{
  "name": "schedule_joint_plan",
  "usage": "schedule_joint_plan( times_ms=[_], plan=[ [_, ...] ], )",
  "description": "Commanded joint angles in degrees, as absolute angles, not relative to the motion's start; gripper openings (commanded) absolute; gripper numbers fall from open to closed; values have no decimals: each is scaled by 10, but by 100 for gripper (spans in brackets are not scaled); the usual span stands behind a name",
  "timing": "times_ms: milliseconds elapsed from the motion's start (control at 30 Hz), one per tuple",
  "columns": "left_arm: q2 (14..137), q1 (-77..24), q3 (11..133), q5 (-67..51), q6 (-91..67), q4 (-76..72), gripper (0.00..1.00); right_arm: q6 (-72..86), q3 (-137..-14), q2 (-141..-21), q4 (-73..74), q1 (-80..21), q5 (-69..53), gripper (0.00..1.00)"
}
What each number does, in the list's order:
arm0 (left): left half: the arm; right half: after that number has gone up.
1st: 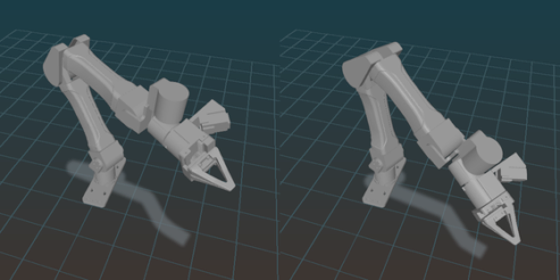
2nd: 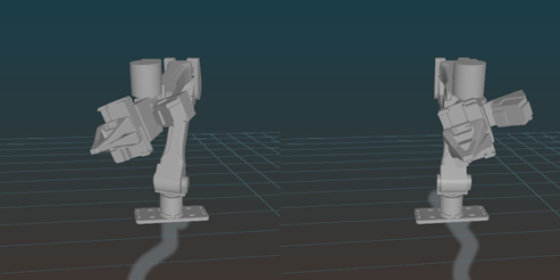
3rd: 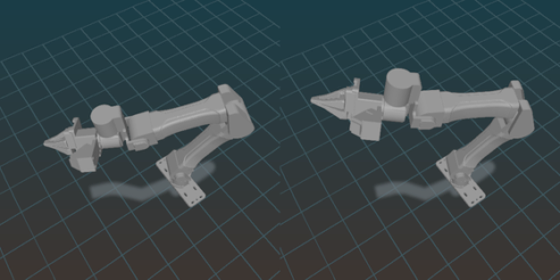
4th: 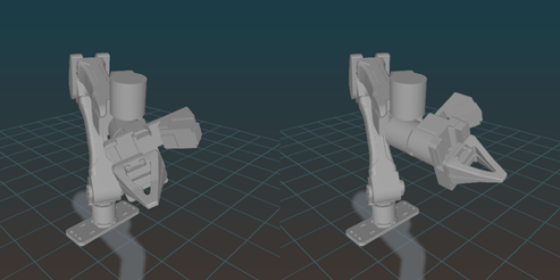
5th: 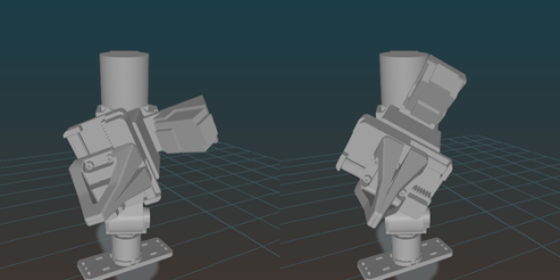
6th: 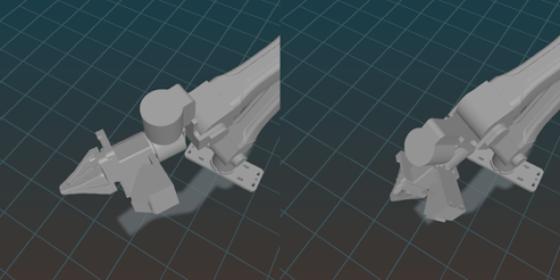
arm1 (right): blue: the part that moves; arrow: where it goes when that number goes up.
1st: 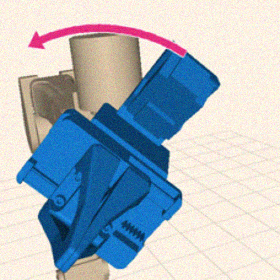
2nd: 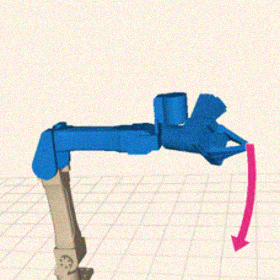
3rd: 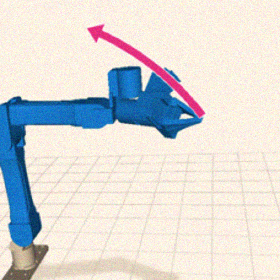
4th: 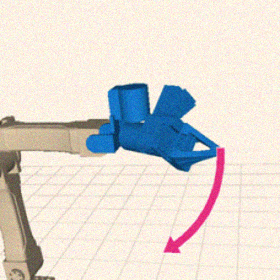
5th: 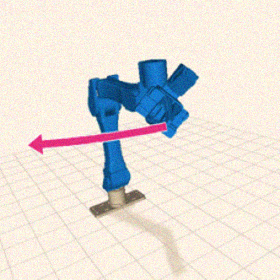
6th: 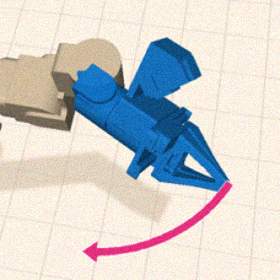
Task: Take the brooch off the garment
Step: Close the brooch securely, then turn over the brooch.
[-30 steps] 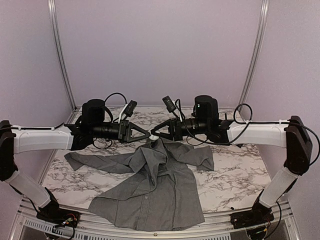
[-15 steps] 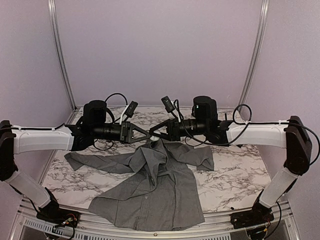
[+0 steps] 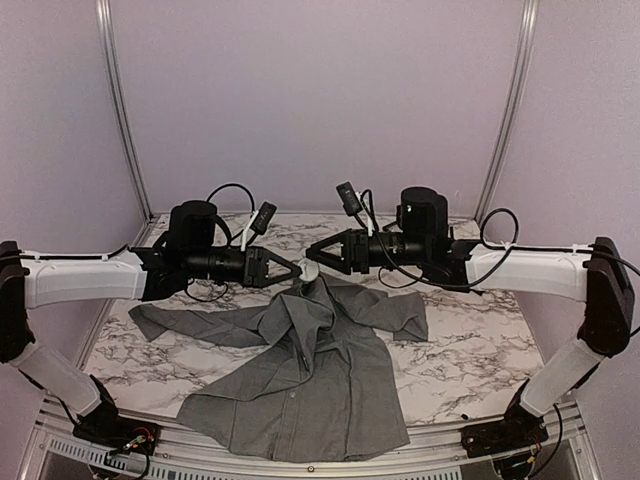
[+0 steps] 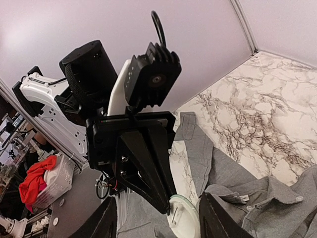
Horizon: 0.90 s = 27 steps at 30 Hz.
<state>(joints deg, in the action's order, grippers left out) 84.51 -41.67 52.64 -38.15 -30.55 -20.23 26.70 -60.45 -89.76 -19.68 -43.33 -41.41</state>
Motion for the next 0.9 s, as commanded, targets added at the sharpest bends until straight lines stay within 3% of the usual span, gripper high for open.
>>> schedule_joint_plan(
  times_ms=[0,400,867],
  plan=[
    [818,-414,529,-322,-234,-176,0,305,-608,-868,-231,-420,-400,54],
    [728,-447,497,-95,-9,-214,0,376,-627,-858,-245,-415,-390,54],
    [684,-574,449,179,325,-291,0,432,-682,-893,-220,-445,-388,46]
  ],
)
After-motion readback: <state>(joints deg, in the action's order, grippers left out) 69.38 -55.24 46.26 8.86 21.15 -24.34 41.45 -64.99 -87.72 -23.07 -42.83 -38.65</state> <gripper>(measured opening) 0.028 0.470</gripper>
